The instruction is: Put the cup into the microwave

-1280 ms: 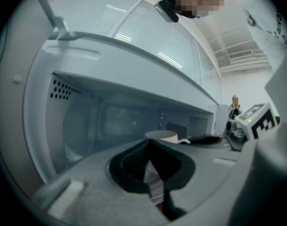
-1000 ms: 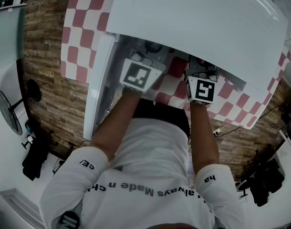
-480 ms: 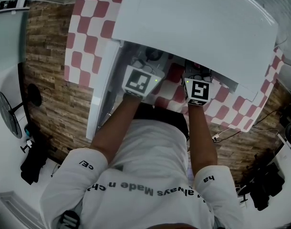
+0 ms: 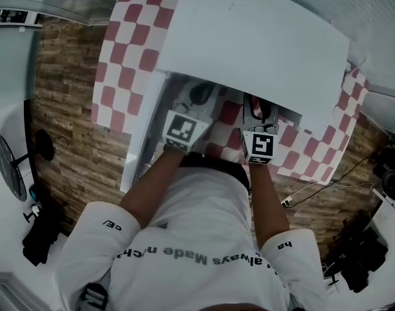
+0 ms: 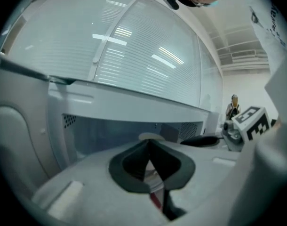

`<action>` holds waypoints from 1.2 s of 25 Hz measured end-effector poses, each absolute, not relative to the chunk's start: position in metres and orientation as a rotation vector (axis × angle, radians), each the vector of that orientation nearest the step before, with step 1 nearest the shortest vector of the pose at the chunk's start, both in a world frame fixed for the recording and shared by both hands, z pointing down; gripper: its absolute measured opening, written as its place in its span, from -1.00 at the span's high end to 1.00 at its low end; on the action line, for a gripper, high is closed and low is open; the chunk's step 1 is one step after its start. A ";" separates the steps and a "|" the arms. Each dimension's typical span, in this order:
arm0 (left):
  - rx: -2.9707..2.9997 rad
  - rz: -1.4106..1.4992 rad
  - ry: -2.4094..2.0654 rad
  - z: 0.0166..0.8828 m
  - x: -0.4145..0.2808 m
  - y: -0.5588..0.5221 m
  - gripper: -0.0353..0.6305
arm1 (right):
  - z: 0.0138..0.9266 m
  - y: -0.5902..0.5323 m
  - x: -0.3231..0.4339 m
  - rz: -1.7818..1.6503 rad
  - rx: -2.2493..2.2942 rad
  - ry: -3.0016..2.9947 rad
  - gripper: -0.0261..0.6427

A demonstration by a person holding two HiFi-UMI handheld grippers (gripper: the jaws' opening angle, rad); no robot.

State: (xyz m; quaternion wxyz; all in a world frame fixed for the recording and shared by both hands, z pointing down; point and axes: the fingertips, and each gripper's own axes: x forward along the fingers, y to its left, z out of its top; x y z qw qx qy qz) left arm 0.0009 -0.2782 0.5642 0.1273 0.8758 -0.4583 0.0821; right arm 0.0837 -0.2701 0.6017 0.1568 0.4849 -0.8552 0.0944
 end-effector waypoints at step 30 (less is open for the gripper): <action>2.652 0.049 -1.225 0.404 -0.005 -0.228 0.88 | 0.417 -0.210 0.100 0.233 1.332 -2.576 0.77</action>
